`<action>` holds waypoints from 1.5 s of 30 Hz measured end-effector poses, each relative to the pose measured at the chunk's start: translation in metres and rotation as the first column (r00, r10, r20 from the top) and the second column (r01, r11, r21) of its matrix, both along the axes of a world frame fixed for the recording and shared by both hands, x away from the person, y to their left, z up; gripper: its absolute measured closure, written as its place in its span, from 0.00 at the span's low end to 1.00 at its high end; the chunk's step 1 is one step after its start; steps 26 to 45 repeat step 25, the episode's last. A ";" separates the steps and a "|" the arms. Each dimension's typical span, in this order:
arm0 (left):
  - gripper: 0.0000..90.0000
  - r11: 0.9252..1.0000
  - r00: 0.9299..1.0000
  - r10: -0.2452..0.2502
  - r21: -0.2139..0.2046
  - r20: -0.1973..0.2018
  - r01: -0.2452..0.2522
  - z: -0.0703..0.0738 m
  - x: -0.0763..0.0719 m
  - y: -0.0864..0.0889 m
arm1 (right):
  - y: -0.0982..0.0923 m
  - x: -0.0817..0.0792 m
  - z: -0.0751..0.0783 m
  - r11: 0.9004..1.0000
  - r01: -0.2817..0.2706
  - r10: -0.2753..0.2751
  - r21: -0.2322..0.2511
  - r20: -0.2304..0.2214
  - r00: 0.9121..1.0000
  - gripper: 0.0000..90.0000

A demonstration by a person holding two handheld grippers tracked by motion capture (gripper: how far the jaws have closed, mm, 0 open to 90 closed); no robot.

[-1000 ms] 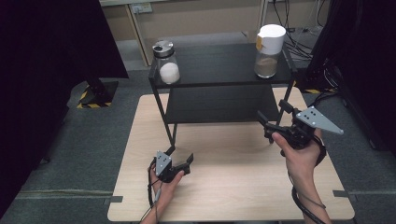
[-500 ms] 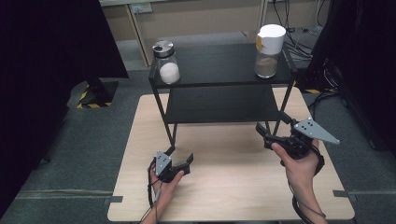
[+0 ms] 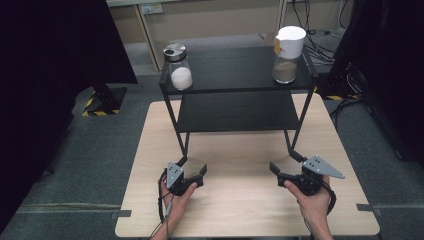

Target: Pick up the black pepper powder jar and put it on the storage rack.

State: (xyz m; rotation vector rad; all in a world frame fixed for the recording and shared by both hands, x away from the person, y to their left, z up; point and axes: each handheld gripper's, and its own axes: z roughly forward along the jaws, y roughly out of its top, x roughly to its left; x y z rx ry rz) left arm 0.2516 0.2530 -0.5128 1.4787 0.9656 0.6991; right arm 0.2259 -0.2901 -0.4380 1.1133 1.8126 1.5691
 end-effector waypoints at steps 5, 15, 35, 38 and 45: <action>0.14 1.000 1.000 0.000 -0.003 -0.001 0.000 0.000 0.000 0.000 | 0.003 -0.008 -0.025 1.000 -0.008 0.007 -0.017 -0.029 1.000 0.11; 0.14 1.000 1.000 0.002 -0.009 -0.001 -0.002 -0.001 0.000 0.001 | 0.008 -0.017 -0.046 0.999 -0.006 0.005 -0.045 -0.012 1.000 0.12; 0.14 1.000 1.000 -0.001 -0.015 -0.006 0.001 0.000 0.001 0.002 | 0.008 -0.019 -0.051 0.998 -0.013 0.013 -0.060 -0.006 1.000 0.11; 0.14 1.000 1.000 -0.001 -0.015 -0.006 0.001 0.000 0.001 0.002 | 0.008 -0.019 -0.051 0.998 -0.013 0.013 -0.060 -0.006 1.000 0.11; 0.14 1.000 1.000 -0.001 -0.015 -0.006 0.001 0.000 0.001 0.002 | 0.008 -0.019 -0.051 0.998 -0.013 0.013 -0.060 -0.006 1.000 0.11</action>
